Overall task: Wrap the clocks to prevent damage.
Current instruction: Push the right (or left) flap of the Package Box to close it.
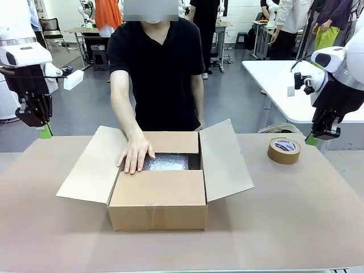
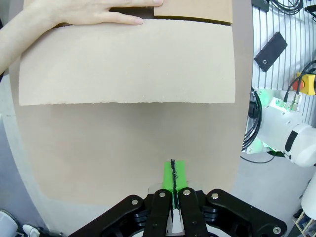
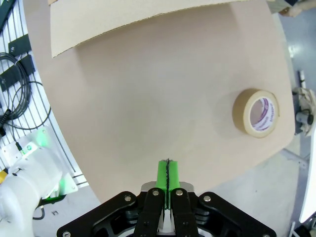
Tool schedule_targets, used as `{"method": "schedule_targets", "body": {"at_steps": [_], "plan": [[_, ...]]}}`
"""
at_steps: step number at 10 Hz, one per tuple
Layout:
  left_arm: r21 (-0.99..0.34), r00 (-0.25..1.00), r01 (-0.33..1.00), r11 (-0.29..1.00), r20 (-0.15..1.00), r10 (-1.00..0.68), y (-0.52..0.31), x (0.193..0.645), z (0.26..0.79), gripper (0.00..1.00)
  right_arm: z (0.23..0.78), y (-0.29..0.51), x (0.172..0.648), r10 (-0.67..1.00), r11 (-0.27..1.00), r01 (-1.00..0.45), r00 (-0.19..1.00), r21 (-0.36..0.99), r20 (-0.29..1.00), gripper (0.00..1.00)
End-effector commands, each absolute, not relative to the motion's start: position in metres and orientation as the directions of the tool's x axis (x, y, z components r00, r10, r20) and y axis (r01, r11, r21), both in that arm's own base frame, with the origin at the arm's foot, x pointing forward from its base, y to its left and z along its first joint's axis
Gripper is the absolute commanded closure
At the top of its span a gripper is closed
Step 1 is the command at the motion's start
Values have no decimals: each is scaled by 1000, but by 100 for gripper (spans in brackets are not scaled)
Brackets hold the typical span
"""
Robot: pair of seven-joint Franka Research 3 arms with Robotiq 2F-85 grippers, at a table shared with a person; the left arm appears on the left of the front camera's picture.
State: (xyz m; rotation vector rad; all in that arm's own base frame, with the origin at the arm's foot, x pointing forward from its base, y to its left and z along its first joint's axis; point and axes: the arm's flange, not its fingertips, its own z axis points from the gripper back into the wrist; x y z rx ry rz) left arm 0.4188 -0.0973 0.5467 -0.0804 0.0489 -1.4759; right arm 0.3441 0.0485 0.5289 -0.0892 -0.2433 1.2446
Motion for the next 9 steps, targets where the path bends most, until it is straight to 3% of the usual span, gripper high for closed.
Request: {"method": "schedule_targets", "body": {"at_steps": [1, 2, 3, 4, 5, 7, 9], "plan": [[-77, 110, 991, 109, 20, -994, -98, 417, 548, 100, 529, 49, 344, 945, 321, -926, 299, -199, 134, 99], [-77, 110, 991, 109, 20, -994, -98, 417, 548, 100, 532, 44, 346, 974, 112, -963, 57, -246, 219, 99], [-77, 110, 991, 109, 20, -994, -98, 417, 548, 100, 511, 34, 348, 947, -3, -978, -71, -210, 314, 99], [-77, 110, 991, 109, 20, -994, -98, 417, 548, 100, 493, 26, 366, 896, -20, -977, -112, -214, 429, 99], [-77, 110, 991, 109, 20, -994, -98, 417, 548, 100, 478, 18, 383, 831, -14, -975, -135, -223, 540, 99], [-77, 110, 991, 109, 20, -994, -98, 417, 548, 100, 437, 4, 402, 702, 84, -987, -40, -138, 711, 99], [-77, 110, 991, 109, 20, -994, -98, 417, 548, 100, 407, 4, 414, 665, 175, -979, 41, -102, 745, 99]]}}
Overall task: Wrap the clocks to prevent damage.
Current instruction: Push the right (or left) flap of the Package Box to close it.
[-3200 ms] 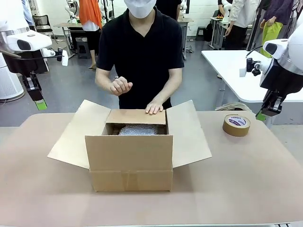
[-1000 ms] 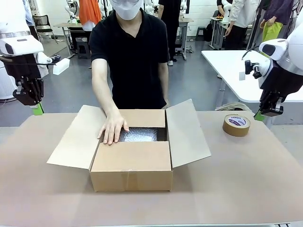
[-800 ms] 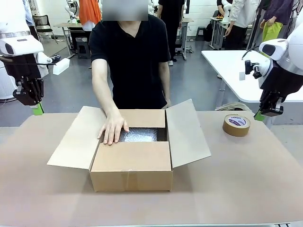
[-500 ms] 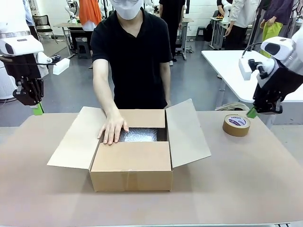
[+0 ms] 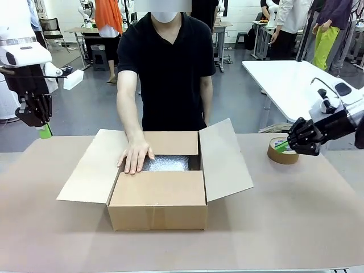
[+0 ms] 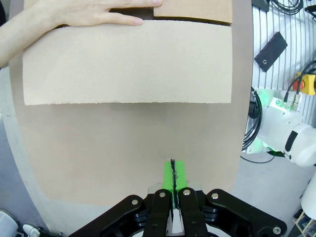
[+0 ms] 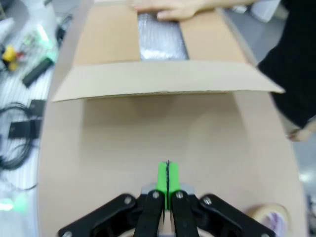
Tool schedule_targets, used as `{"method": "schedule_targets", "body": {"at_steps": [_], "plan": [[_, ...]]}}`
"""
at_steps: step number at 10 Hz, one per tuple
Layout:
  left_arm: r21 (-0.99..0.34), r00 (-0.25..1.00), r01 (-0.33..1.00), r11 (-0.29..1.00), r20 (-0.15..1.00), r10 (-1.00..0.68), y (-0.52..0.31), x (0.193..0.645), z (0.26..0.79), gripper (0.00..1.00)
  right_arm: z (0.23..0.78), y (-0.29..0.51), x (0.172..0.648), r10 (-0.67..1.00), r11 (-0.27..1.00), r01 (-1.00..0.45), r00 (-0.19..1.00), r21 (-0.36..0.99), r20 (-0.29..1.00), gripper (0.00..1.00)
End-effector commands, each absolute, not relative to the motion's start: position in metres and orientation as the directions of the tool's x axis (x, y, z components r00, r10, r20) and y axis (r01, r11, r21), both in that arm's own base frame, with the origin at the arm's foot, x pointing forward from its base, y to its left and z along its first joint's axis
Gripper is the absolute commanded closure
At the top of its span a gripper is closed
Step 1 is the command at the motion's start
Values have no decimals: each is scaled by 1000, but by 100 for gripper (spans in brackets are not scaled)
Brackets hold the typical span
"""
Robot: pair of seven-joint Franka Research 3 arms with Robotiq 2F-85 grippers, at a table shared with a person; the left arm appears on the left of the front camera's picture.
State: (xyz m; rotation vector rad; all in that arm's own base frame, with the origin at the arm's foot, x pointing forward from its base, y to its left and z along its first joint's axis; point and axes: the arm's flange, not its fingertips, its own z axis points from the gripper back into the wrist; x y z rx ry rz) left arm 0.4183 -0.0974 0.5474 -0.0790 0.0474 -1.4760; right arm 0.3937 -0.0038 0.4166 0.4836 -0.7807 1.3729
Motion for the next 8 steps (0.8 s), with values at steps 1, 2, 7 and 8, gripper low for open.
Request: {"method": "schedule_targets", "body": {"at_steps": [1, 2, 7, 8], "plan": [[-77, 110, 991, 109, 20, -994, -98, 417, 548, 100, 387, 7, 417, 654, 186, -981, 81, -56, 752, 99], [-77, 110, 991, 109, 20, -994, -98, 417, 548, 100, 373, 11, 420, 647, 187, -982, 102, -28, 755, 99], [-77, 110, 991, 109, 20, -994, -98, 417, 548, 100, 356, 20, 414, 655, 202, -979, 143, 11, 742, 99], [-77, 110, 991, 109, 20, -994, -98, 417, 548, 100, 356, 20, 414, 655, 202, -979, 143, 11, 742, 99]]}}
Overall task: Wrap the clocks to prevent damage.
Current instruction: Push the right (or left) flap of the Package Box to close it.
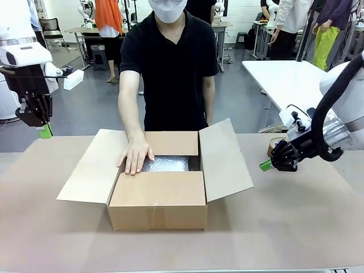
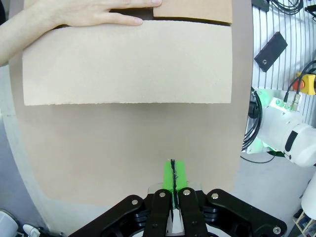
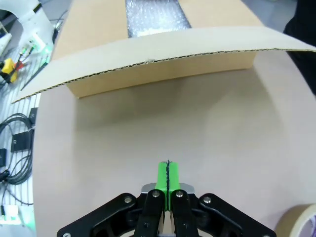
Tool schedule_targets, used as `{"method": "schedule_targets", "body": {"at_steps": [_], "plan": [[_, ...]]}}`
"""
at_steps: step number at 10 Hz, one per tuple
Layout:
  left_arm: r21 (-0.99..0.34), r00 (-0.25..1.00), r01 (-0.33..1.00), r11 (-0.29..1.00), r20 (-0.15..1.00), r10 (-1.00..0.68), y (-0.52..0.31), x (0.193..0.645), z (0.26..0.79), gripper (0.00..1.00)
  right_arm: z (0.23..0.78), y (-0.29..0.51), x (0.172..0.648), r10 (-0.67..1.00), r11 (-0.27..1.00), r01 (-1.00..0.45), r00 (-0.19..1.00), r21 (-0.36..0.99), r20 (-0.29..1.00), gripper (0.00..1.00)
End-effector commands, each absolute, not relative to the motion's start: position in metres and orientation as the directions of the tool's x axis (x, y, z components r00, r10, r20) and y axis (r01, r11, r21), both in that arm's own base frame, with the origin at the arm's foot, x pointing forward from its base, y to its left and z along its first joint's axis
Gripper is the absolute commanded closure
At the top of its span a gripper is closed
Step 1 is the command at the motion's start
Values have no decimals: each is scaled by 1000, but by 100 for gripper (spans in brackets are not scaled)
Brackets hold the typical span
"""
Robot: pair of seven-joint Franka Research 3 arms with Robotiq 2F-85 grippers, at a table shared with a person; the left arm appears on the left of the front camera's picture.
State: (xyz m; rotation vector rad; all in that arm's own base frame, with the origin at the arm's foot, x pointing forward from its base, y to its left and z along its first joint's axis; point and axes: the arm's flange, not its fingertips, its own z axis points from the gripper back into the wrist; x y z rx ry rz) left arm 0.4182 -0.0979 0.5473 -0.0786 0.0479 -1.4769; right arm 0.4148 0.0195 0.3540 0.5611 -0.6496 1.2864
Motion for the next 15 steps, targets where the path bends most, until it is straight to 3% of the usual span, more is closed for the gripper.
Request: {"method": "schedule_targets", "body": {"at_steps": [1, 3, 7, 10, 15], "plan": [[-77, 110, 991, 109, 20, -994, -98, 417, 548, 100, 356, 20, 414, 655, 202, -979, 143, 11, 742, 99], [-77, 110, 991, 109, 20, -994, -98, 417, 548, 100, 357, 17, 414, 680, 198, -980, 152, 20, 717, 99], [-77, 110, 991, 109, 20, -994, -98, 417, 548, 100, 326, 55, 430, 637, 165, -981, 24, -106, 771, 99], [-77, 110, 991, 109, 20, -994, -98, 417, 548, 100, 299, 83, 440, 660, 144, -987, 37, -77, 751, 99], [-77, 110, 991, 109, 20, -994, -98, 417, 548, 100, 313, 91, 443, 459, 172, -985, 69, -13, 886, 99]]}}
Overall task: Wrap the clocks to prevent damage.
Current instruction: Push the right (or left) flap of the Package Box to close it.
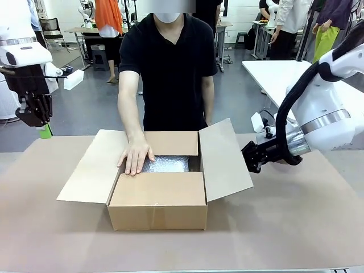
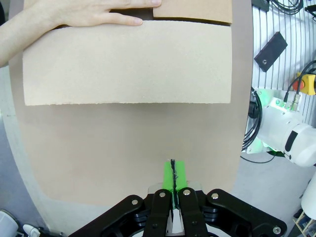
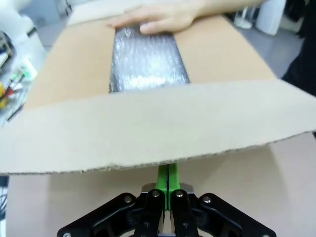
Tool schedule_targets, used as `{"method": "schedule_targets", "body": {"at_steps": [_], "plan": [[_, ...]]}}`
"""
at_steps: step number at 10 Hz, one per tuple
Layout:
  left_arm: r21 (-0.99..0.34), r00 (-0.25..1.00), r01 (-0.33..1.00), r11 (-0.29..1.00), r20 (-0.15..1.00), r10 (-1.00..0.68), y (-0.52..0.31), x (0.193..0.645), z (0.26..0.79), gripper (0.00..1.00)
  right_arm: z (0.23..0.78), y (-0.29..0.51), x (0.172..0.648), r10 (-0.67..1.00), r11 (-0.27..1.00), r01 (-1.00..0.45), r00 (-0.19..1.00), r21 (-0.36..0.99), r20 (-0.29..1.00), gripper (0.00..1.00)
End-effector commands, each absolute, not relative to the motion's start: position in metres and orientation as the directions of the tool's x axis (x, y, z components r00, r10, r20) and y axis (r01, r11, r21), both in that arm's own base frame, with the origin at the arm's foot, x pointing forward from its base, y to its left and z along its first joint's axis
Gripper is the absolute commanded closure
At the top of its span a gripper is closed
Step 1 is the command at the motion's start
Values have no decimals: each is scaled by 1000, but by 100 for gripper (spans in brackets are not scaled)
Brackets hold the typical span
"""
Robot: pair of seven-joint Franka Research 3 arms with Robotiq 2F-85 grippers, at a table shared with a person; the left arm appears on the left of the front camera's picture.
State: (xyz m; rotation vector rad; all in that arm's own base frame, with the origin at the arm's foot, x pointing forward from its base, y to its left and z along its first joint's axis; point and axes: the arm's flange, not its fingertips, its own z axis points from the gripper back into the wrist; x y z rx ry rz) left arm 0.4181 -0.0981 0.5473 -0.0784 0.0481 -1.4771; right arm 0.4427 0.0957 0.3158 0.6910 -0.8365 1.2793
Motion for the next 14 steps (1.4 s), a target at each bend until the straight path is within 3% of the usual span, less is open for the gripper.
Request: {"method": "schedule_targets", "body": {"at_steps": [1, 6, 14], "plan": [[-77, 110, 991, 109, 20, -994, -98, 417, 548, 100, 312, 91, 443, 399, 160, -986, 100, 38, 911, 99], [-77, 110, 991, 109, 20, -994, -98, 417, 548, 100, 306, 108, 447, 170, 108, -984, 157, 140, 973, 99], [-77, 110, 991, 109, 20, -994, -98, 417, 548, 100, 294, 181, 452, 223, 104, -989, 122, 101, 967, 99]]}}
